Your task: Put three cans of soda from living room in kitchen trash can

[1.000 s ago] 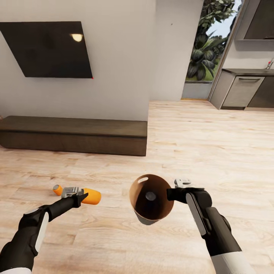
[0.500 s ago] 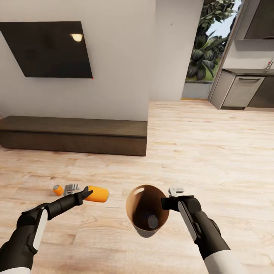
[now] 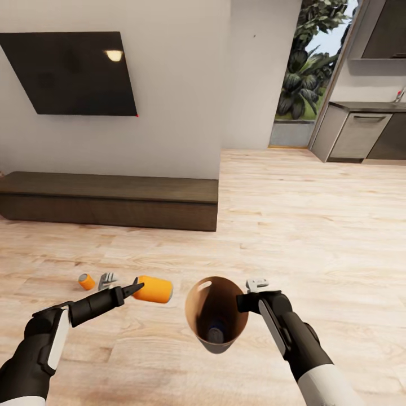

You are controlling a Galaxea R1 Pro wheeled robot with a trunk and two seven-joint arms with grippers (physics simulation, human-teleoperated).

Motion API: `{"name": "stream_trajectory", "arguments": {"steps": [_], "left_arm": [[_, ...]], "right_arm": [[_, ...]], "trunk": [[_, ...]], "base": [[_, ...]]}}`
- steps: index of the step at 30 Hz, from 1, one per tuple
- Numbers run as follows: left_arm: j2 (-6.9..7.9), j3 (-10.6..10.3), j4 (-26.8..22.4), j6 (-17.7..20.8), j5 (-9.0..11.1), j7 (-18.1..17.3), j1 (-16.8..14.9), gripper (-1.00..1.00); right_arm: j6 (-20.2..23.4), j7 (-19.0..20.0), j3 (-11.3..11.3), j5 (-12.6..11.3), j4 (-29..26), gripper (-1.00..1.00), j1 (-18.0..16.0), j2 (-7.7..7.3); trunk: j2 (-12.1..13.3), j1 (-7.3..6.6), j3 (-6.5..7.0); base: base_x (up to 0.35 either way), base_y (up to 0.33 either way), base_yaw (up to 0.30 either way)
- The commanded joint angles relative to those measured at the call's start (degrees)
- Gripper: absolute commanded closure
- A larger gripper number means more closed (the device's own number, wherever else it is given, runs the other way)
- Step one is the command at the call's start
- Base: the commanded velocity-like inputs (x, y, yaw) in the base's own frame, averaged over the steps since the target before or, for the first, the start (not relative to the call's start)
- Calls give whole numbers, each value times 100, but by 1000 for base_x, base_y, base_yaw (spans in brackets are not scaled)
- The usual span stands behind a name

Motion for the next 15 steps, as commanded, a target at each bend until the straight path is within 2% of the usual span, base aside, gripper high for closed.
{"name": "stream_trajectory", "arguments": {"steps": [1,6,7,11,15], "left_arm": [[0,-2,2,32,81,-12,0,100],[2,-8,2,303,392,-32,0,100],[4,-25,3,444,601,-348,0,100],[0,-30,11,518,627,-687,0,100],[-11,-24,37,543,632,-747,0,100]], "right_arm": [[-8,28,1,-96,33,100,-9,4],[-18,28,2,-97,82,100,-18,8],[-20,28,2,-102,97,100,-21,9],[-21,28,2,-101,99,100,-21,9],[-21,28,2,-99,103,100,-21,10]], "trunk": [[0,0,1],[0,0,1],[0,0,1],[0,0,1],[0,0,1]], "base": [[0,0,0],[0,0,0],[0,0,0],[0,0,0],[0,0,0]]}}
